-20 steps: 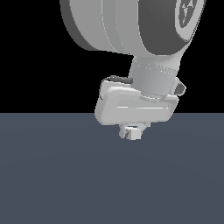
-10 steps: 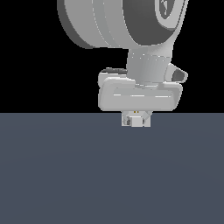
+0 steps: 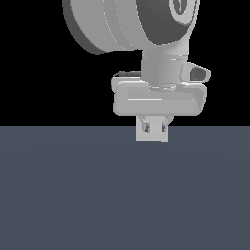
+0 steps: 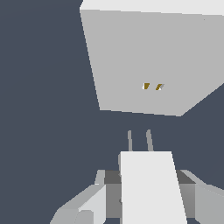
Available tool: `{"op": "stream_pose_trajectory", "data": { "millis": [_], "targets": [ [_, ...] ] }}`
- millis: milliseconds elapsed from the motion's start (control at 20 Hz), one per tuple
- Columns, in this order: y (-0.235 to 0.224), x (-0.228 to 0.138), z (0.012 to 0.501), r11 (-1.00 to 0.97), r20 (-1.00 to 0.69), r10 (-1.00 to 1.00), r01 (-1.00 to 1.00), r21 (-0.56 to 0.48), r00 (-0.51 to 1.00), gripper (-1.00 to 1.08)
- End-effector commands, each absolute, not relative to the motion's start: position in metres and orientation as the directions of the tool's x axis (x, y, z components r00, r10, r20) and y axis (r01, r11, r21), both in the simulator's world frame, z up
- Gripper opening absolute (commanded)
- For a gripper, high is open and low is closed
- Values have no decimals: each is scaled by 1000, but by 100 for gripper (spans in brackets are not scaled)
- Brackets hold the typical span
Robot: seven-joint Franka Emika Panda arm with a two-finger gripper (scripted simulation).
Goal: Plug the charger into the wall socket.
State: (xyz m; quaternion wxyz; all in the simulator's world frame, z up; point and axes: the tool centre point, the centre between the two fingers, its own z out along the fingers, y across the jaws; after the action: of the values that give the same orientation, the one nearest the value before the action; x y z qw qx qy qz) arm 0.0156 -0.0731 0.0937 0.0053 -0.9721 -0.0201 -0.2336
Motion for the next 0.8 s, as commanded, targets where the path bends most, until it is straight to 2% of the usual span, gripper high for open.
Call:
{"op": "stream_pose_trajectory", "data": {
  "millis": [0,750],
  "targets": [
    [-76,17,97,-1000,453,8,9,-1,891,-100],
    [-81,19,100,-999,448,-45,-50,0,893,-100]
  ]
}}
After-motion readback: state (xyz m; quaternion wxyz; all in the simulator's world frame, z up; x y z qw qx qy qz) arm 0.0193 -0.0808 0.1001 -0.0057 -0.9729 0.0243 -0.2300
